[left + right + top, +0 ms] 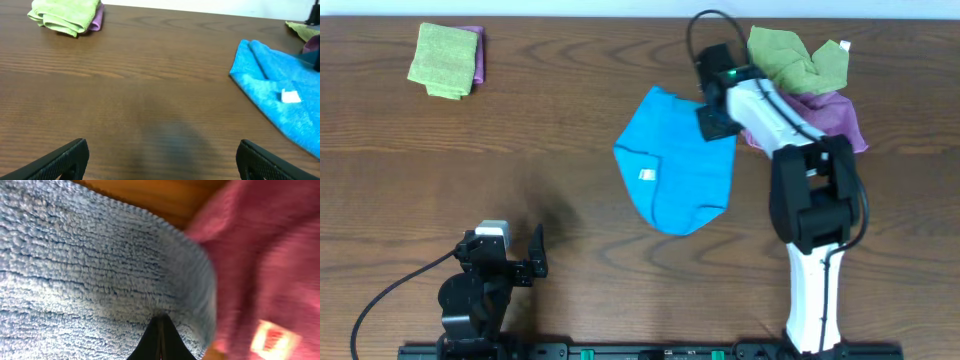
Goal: Fold the cloth
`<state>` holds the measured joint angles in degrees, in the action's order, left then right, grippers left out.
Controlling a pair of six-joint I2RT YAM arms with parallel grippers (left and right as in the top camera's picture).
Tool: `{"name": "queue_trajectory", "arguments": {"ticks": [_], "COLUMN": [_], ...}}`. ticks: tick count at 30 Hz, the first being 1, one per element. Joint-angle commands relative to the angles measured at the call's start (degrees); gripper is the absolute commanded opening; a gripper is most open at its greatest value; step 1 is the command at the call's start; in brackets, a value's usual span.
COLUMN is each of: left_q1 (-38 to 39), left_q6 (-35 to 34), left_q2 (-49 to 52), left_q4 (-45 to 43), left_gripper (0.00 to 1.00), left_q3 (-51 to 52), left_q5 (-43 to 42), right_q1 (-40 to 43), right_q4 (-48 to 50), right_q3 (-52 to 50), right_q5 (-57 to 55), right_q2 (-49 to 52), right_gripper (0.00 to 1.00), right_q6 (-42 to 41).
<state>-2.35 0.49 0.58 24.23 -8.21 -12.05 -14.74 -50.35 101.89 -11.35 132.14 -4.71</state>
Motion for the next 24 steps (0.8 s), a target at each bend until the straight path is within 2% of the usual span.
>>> {"name": "queue_trajectory", "arguments": {"ticks": [1,6,7,8,9,13,15,19,24], "left_q1": [0.28,0.28,0.28,0.28,0.28,0.28,0.28,0.28,0.28], "left_q6": [1.03,1.03,1.03,1.03,1.03,1.03,1.03,1.03,1.03], "left_q2": [-0.33,-0.33,-0.33,-0.33,-0.33,-0.33,-0.33,-0.33,-0.33], "left_q4": [0.35,0.35,0.35,0.35,0.35,0.35,0.35,0.35,0.35], "left_gripper": [0.95,0.96,0.96,0.95,0.95,0.95,0.95,0.95,0.95], "left_q3": [1.09,1.09,1.09,1.09,1.09,1.09,1.09,1.09,1.09], "left_q5": [-0.46,-0.46,-0.46,-0.46,-0.46,-0.46,-0.46,-0.46,-0.46], "right_q1": [0.44,0.33,0.17,0.07,-0.02,-0.24,-0.31,-0.33,-0.33], "right_q4": [-1.20,-1.79,-2.34,-3.30,-4.48,-8.94,-10.84,-14.05,-16.76], "right_q3": [-0.66,-0.55,-0.28,0.26,0.98,5.07,7.04,9.88,10.73], "right_q5": [-1.11,-0.76,0.00,1.14,2.51,6.73,7.06,4.87,-4.00], "right_q2": [3.32,3.28,3.19,3.17,3.10,2.51,1.22,-2.99,-10.84], "right_gripper": [0.01,0.01,0.20,0.61,0.75,0.88,0.92,0.92,0.87], "right_q6": [-1.90,-1.90,-1.92,-1.90,-1.92,-2.14,-2.14,-2.14,-2.12]}}
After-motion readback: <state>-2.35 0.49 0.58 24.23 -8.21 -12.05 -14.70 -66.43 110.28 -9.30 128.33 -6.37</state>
